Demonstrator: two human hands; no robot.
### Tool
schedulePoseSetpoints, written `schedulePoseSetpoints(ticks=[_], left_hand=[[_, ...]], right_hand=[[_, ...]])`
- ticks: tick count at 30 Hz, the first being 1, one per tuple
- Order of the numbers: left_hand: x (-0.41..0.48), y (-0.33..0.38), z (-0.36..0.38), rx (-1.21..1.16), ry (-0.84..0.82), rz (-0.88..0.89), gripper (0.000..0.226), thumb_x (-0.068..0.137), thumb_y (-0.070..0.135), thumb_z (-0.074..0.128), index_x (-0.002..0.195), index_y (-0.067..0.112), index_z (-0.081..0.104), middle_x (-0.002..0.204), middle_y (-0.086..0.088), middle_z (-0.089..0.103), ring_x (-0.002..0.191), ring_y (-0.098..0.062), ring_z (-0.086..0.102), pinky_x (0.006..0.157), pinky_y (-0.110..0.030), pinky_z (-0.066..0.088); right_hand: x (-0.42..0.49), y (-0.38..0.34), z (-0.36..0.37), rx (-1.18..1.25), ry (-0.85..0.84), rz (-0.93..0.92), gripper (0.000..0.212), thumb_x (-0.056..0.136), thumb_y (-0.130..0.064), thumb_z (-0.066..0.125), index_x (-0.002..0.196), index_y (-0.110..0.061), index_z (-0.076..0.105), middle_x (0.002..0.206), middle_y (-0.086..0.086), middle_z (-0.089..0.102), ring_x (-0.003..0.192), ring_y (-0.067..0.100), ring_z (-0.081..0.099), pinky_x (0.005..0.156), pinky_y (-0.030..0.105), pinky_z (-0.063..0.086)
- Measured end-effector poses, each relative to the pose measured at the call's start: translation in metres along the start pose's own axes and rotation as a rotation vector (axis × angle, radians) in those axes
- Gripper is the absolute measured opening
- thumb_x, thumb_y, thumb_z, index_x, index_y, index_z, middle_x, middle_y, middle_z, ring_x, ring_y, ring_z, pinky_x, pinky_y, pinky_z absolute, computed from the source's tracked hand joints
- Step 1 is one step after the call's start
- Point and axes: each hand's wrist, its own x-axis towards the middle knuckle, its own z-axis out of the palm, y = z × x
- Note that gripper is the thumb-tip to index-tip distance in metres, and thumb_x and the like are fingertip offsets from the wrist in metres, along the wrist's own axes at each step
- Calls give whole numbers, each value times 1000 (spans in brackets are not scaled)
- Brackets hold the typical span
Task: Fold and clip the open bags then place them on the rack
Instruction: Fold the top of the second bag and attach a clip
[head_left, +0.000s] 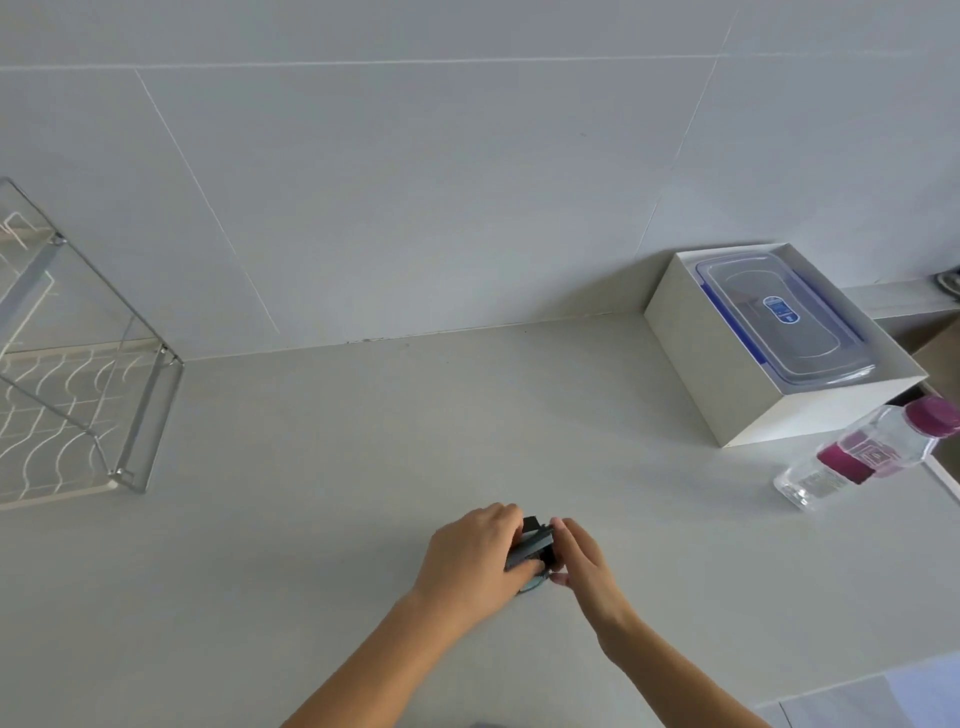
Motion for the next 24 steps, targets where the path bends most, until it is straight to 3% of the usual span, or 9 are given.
schedulePoseSetpoints(ticks=[5,10,17,21,24], left_hand=[[16,5,8,110,-7,77,31,95,43,33,92,21,54,88,0,62,81,-22,61,59,-29,34],[6,-9,9,87,98,197,31,95,41,34,83,22,55,78,2,61,74,-16,57,55,-28,34],[0,-8,14,20,162,199,27,88,33,54,64,21,46,56,3,52,51,-12,47,45,-21,28],[1,-23,0,22,175,177,27,90,38,49,68,23,44,60,6,52,53,-9,43,47,-20,29],[-5,-30,-5,16,166,183,23,91,37,49,72,24,46,61,10,49,56,-8,44,48,-20,30]], right_hand=[[14,-11,4,-28,-14,-31,36,100,-30,39,72,-11,52,69,5,49,66,15,46,62,25,36],[22,-5,9,-162,-16,-49,35,100,-25,37,66,-18,39,63,-5,37,61,11,35,53,17,31],[22,11,10,-341,45,-90,33,100,-30,33,68,-25,34,72,-7,39,73,16,38,75,41,38],[30,-8,16,-295,-15,-97,22,94,-31,42,73,-23,44,82,-6,46,80,12,44,73,27,38],[32,-15,24,-259,-70,-138,15,92,-28,42,84,-17,47,92,-1,48,87,15,46,75,24,38]])
